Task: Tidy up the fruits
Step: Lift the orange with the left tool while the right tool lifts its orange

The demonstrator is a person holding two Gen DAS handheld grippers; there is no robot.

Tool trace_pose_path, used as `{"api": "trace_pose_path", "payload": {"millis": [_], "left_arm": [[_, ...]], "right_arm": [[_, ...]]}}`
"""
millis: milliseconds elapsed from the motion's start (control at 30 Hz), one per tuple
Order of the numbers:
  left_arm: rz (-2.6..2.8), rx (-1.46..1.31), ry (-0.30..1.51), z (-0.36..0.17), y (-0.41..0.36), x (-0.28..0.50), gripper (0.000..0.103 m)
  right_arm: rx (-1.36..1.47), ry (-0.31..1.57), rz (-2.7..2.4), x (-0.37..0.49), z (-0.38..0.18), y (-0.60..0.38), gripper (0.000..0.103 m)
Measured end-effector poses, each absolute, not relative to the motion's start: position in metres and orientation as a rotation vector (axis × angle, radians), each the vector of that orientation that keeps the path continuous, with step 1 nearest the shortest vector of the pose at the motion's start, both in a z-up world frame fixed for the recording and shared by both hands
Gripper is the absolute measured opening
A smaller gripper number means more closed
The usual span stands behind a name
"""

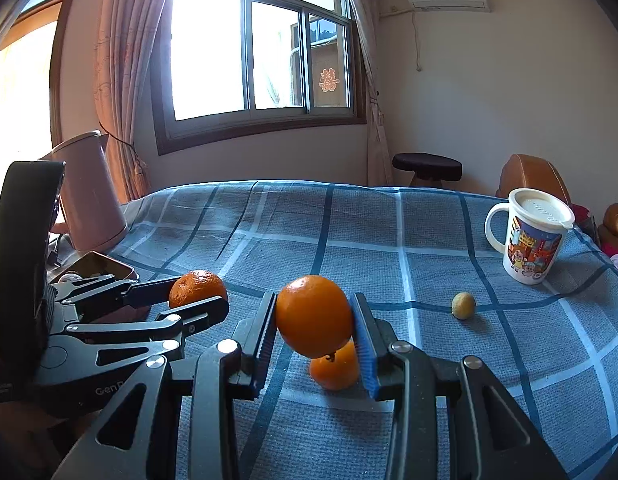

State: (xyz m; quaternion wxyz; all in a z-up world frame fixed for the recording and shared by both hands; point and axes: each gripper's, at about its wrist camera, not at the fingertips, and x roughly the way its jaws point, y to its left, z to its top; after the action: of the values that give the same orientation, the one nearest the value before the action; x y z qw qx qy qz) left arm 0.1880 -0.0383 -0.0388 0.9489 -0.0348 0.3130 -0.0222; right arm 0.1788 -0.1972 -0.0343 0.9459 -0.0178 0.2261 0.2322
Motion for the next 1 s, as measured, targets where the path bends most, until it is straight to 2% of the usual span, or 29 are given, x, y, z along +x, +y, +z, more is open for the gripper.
{"api": "trace_pose_path", "payload": {"millis": [1000], "left_arm": [[0.006, -0.019, 0.512, -0.027, -0.045, 0.163, 0.050]], "right_arm": [[-0.042, 0.367, 0.475, 0.163, -0.028, -0.199, 0.038]]}}
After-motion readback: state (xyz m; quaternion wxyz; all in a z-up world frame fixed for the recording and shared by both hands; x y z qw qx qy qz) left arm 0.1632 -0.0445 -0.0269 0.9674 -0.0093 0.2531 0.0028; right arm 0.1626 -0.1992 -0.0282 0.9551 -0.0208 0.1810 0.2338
